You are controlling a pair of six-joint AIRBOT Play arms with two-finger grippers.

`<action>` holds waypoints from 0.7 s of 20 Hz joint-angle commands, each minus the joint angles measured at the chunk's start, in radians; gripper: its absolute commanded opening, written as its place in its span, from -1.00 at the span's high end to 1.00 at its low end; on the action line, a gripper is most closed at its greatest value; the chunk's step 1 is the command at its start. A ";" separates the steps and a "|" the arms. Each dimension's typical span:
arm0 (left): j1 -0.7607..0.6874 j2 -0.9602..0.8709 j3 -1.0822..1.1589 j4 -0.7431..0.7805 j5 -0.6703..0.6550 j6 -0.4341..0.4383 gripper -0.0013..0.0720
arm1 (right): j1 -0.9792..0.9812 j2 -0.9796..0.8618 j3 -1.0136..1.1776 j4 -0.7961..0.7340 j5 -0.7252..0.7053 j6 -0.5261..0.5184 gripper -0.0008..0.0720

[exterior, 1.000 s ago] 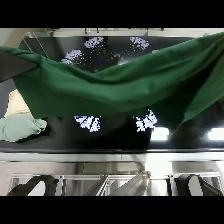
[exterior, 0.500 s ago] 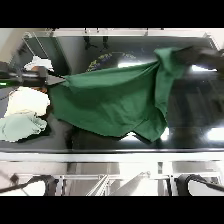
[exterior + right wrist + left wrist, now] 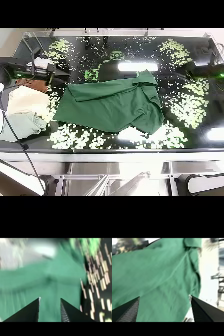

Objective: Fold the shirts.

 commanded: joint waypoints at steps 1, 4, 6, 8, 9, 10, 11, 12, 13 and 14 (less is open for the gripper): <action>0.058 -0.001 0.027 0.261 0.164 -0.106 -0.96 | -0.105 0.127 -0.222 -0.216 0.183 0.152 0.16; 0.074 0.069 -0.155 0.478 0.130 -0.112 -0.96 | -0.148 0.355 -0.612 -0.309 0.020 0.246 0.11; 0.074 0.099 -0.269 0.520 0.084 -0.112 -0.96 | -0.144 0.467 -0.838 -0.278 -0.113 0.250 -0.61; 0.073 0.101 -0.341 0.520 0.066 -0.112 -0.96 | -0.122 0.496 -0.968 -0.172 -0.202 0.182 -0.60; 0.071 0.101 -0.370 0.519 0.044 -0.112 -0.96 | -0.108 0.486 -1.004 -0.106 -0.225 0.135 -0.60; 0.071 0.100 -0.393 0.519 0.018 -0.112 -0.96 | -0.086 0.467 -1.017 -0.049 -0.242 0.103 -0.60; 0.071 0.098 -0.410 0.518 -0.010 -0.112 -0.96 | -0.054 0.441 -1.016 0.000 -0.271 0.082 -0.60; 0.069 0.094 -0.422 0.517 -0.034 -0.112 -0.96 | -0.019 0.415 -1.016 0.050 -0.312 0.061 -0.59; 0.069 0.087 -0.431 0.516 -0.048 -0.112 -0.96 | 0.014 0.389 -1.015 0.092 -0.347 0.048 -0.59; 0.069 0.077 -0.437 0.498 -0.059 -0.111 -0.96 | 0.048 0.360 -1.015 0.137 -0.372 0.031 -0.57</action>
